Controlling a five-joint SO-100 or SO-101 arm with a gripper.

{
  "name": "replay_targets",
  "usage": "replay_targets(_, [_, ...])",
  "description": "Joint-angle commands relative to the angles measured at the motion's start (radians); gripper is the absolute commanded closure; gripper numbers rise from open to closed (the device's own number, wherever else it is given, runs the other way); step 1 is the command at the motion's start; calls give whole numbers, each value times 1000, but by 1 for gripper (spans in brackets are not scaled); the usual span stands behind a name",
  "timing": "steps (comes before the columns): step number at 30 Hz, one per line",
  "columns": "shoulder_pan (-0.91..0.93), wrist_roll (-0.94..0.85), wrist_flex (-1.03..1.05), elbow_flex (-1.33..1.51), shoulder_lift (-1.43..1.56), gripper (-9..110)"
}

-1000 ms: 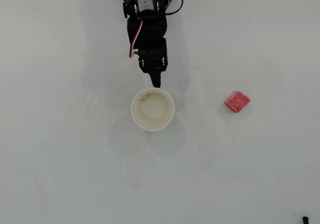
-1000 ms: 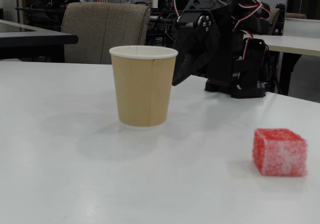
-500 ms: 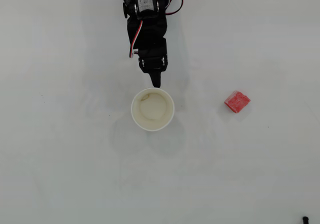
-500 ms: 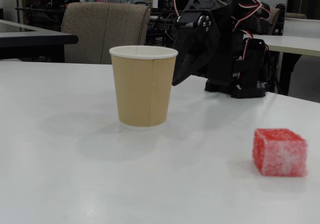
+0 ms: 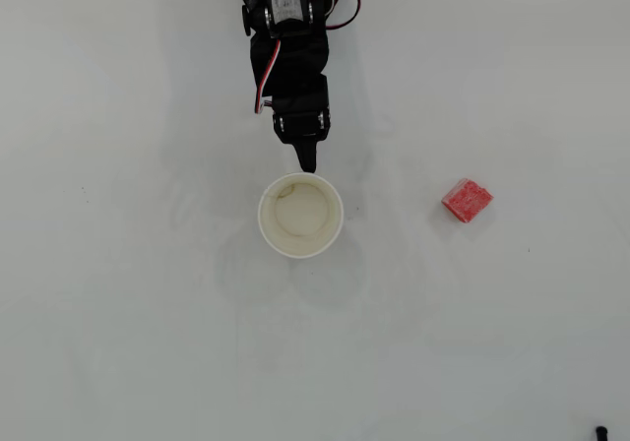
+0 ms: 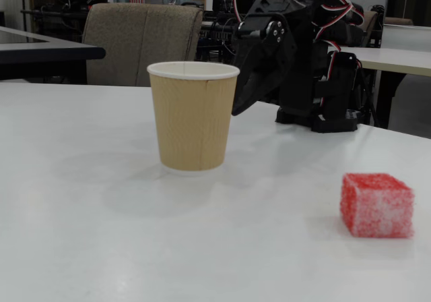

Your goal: Grasp a red cube and put it in the cup.

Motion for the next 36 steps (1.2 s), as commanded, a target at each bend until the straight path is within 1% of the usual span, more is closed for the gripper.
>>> replay_targets(1, [-6,-3,3,71,17,101])
replay_targets(4, [-6,-6,5,71,17,101])
replay_targets(5, [-49,-38,12,71,17,101])
replay_targets(6, [-115,-109,14,71,17,101])
replay_targets(9, [-225,-124,14,71,17,101])
replay_targets(15, [-230,-124,14,71,17,101])
replay_targets(20, [-290,-130,15,71,17,101])
replay_targets(22, [-313,-179,18,71,17,101])
replay_targets(25, [-360,-491,12,71,17,101])
replay_targets(27, [-394,-646,17,71,15,101])
replay_targets(30, [-445,-943,71,71,11,101])
replay_targets(32, [-468,-1101,95,71,9,101])
replay_targets(36, [-531,-1310,104,71,9,101])
